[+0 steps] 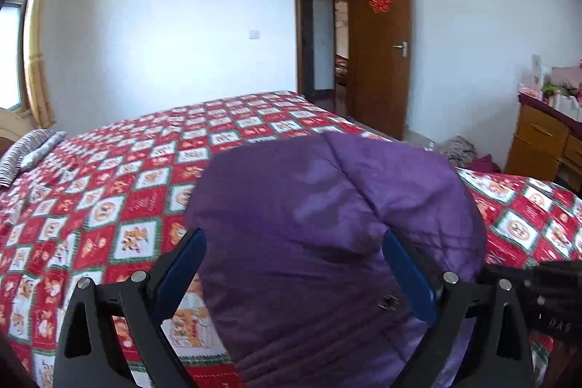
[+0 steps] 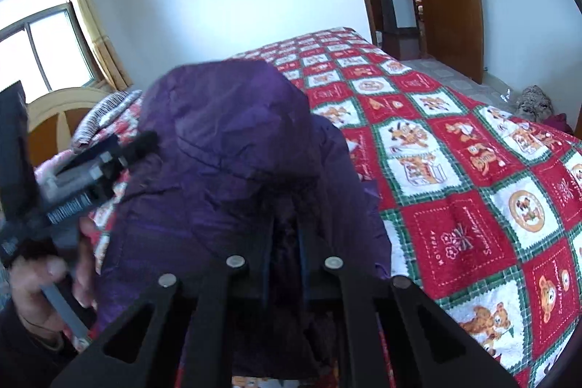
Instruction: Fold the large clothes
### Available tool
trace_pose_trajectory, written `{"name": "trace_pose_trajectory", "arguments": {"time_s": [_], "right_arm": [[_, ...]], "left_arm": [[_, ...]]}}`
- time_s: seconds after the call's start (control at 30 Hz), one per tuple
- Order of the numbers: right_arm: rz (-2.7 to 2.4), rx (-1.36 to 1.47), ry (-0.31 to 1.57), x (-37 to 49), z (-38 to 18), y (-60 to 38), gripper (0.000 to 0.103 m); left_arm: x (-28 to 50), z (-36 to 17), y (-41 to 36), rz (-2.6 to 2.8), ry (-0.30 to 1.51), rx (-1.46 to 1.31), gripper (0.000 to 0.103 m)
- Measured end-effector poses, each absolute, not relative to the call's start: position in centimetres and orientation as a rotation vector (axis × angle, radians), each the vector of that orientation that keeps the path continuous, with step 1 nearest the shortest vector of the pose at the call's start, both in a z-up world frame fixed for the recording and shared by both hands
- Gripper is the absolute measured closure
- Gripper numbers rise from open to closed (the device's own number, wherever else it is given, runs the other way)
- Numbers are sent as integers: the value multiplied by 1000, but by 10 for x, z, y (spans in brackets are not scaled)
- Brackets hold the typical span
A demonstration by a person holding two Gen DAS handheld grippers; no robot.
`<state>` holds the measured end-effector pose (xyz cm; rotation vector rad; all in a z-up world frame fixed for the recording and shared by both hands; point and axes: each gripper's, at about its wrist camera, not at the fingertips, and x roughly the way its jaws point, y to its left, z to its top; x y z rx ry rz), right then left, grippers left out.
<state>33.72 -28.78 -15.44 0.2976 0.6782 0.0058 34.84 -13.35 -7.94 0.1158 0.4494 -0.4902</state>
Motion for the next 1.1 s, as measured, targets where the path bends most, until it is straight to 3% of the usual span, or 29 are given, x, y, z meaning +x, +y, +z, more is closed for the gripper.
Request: {"name": "trace_pose_trajectory", "arguments": {"time_s": [0.27,0.57,0.6,0.63,0.77,0.9,0.93,0.97,1.03,1.1], "right_arm": [[-29,276,690,340,-168,-295,92],[-51,288,664,334,-166,-306,92],[-60,286,651,330,-161,-307,93],[-81,278,637,325,-155,-308,103],[-129,297,649,316,-151,-329,102],[-127,272,662,315,-152,-327,97],[-130,249,648,314,-149,-320,86],[-126,230,642,314,-148,-314,54],[-120,219,602,311,-144,-306,23],[-124,231,588,312,-143,-305,23]], "left_arm": [[380,-95,-125,-462,522,72,5],[364,-90,-156,-479,470,201,5],[361,-85,-157,-480,453,207,5],[357,-79,-155,-470,424,209,5],[356,-69,-144,-439,373,157,5],[374,-83,-148,-472,480,108,5],[375,-85,-149,-480,487,102,5],[374,-85,-152,-478,487,115,5],[371,-85,-161,-475,484,156,5],[369,-87,-167,-473,489,191,5]]}}
